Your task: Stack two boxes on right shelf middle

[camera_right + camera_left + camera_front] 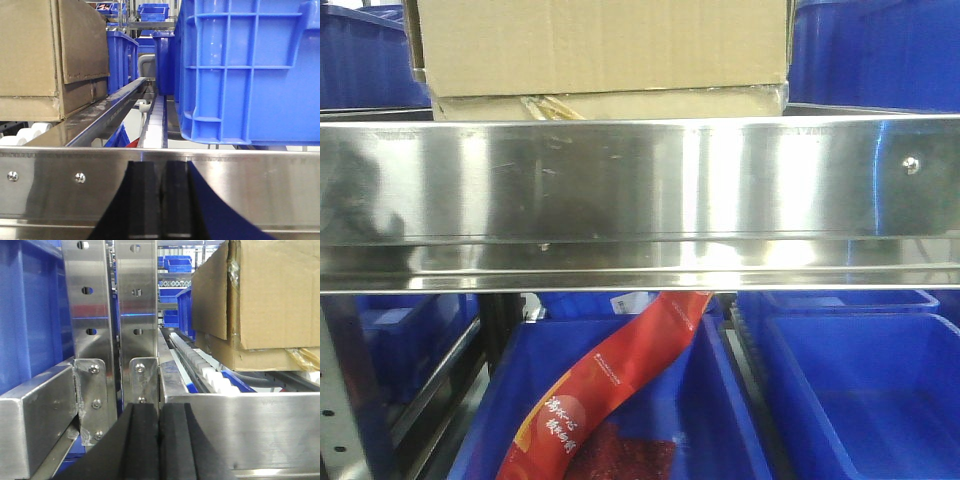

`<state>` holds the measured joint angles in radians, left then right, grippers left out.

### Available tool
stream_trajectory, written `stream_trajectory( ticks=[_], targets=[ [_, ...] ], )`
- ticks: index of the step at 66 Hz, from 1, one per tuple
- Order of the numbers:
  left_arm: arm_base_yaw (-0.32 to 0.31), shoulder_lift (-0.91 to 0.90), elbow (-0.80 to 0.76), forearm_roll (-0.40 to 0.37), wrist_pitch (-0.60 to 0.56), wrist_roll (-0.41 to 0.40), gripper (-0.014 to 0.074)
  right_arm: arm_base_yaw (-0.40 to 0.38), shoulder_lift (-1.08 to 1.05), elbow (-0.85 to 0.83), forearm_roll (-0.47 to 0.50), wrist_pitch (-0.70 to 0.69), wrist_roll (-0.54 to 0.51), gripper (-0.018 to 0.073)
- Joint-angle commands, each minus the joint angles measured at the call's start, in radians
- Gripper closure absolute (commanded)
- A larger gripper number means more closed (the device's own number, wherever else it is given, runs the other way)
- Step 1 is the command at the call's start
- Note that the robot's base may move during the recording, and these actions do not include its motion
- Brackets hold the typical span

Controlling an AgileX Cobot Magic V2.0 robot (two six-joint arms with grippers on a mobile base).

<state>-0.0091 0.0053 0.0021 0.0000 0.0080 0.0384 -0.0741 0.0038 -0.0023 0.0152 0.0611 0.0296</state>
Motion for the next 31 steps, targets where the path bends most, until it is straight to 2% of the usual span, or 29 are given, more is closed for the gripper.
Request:
stream_trajectory(
  ticks=[1, 31],
  targets=[
    [0.003, -0.005, -0.002, 0.006, -0.026, 0.003, 0.0687, -0.004, -0.004, 0.002, 0.003, -0.024, -0.003, 0.0728],
    [0.003, -0.005, -0.002, 0.006, -0.026, 0.003, 0.0687, -0.004, -0.004, 0.002, 0.003, -0.024, -0.003, 0.0728]
  ],
)
